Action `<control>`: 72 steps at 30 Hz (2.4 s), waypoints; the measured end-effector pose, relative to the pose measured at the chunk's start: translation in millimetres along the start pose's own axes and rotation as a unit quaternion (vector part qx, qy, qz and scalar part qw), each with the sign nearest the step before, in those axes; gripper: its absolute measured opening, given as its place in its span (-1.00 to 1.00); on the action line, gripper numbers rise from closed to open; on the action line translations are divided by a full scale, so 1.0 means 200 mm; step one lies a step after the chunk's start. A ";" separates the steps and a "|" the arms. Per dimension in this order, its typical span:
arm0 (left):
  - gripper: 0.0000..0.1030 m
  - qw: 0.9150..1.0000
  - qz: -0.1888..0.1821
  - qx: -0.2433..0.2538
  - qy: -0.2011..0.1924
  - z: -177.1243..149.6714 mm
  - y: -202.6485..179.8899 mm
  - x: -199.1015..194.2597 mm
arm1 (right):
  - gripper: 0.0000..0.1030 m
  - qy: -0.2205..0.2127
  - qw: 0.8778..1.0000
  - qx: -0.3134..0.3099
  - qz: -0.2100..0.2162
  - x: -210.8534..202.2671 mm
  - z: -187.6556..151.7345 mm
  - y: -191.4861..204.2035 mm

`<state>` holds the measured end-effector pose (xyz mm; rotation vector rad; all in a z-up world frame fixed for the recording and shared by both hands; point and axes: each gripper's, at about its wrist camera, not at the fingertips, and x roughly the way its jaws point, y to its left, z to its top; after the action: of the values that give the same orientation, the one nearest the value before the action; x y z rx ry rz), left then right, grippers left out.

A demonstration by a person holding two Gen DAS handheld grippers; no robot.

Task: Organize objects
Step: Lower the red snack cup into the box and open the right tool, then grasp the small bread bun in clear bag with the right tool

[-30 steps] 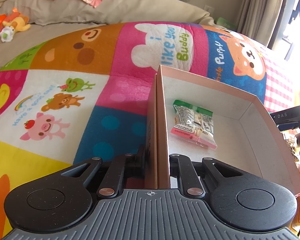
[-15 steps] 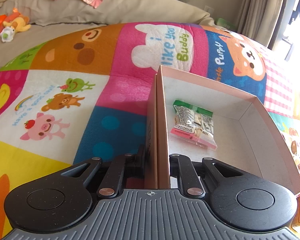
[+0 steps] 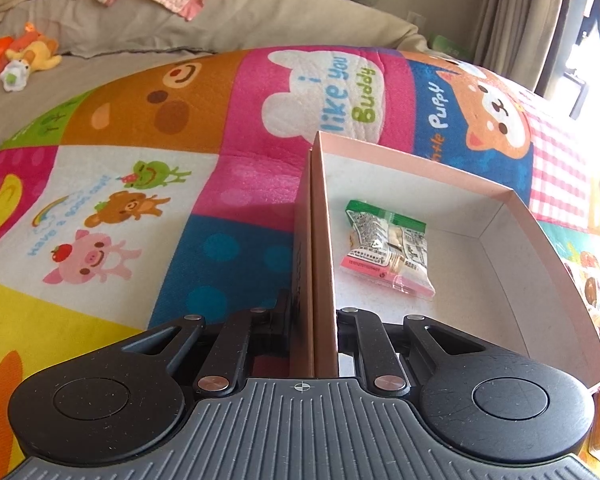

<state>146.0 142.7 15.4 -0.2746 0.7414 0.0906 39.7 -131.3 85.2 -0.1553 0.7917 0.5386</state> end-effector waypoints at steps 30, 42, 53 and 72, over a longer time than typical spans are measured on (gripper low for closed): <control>-0.71 1.000 -0.003 -0.001 -0.001 0.00 0.01 0.01 | 1.00 -0.096 0.982 0.096 -0.134 0.01 -0.18 -0.32; -0.71 1.000 -0.003 -0.001 -0.001 0.00 0.01 0.01 | 1.00 -0.048 0.956 0.265 -0.115 0.16 -0.28 -0.50; -0.71 1.000 -0.004 -0.001 -0.001 0.00 0.01 0.01 | 1.00 -0.071 0.958 0.252 -0.121 0.13 -0.14 -0.55; -0.71 1.000 -0.004 -0.001 -0.001 0.00 0.01 0.01 | 0.03 -0.047 0.960 0.237 -0.139 0.25 0.02 -0.66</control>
<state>146.6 144.0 13.5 -0.2783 0.7382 0.0845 138.9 -222.6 44.5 0.2004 0.7697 0.0791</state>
